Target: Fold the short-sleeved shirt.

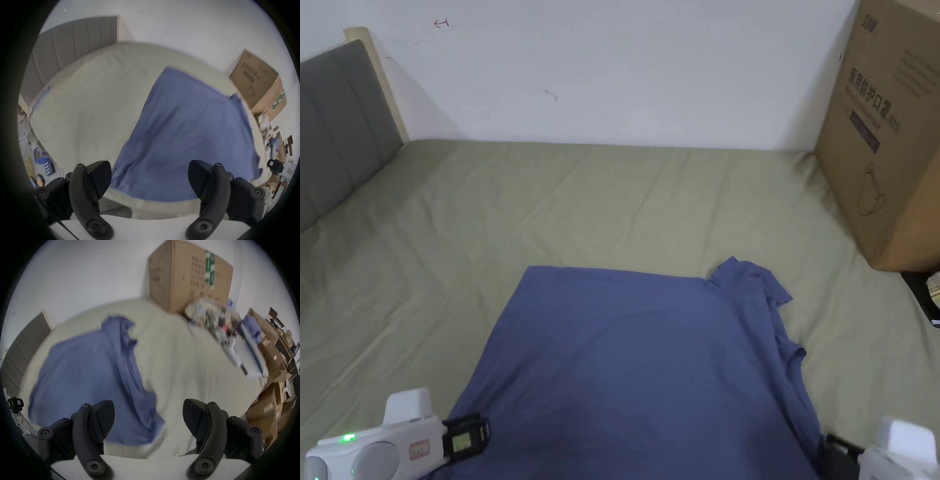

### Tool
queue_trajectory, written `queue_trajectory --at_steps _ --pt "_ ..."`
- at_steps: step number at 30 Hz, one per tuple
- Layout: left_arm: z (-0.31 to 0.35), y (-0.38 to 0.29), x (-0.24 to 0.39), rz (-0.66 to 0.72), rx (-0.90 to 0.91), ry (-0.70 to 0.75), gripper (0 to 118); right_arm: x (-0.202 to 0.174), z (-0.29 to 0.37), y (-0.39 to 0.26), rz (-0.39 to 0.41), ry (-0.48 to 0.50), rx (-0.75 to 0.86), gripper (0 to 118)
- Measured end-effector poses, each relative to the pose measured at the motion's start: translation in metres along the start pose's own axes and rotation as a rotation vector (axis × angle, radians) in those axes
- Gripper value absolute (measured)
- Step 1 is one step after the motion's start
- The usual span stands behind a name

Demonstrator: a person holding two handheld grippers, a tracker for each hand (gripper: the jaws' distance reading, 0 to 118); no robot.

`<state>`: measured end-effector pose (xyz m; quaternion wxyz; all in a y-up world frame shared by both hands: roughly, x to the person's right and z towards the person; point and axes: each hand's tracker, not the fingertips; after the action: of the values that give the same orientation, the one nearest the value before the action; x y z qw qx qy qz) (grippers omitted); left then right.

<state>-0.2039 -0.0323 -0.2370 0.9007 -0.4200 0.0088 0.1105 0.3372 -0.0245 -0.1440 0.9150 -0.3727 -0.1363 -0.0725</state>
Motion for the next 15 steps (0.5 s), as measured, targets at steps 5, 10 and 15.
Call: queue_trajectory --at_steps 5,10,15 --pt "0.07 0.04 0.044 -0.071 0.305 -0.068 101 -0.025 0.067 0.062 0.058 0.04 0.298 90" --pt "0.104 0.069 0.073 -0.101 0.532 -0.067 101 -0.05 0.115 0.094 0.119 0.057 0.528 90" --pt "0.118 0.078 0.09 -0.13 0.679 -0.044 100 -0.071 0.133 0.096 0.201 -0.003 0.658 89"
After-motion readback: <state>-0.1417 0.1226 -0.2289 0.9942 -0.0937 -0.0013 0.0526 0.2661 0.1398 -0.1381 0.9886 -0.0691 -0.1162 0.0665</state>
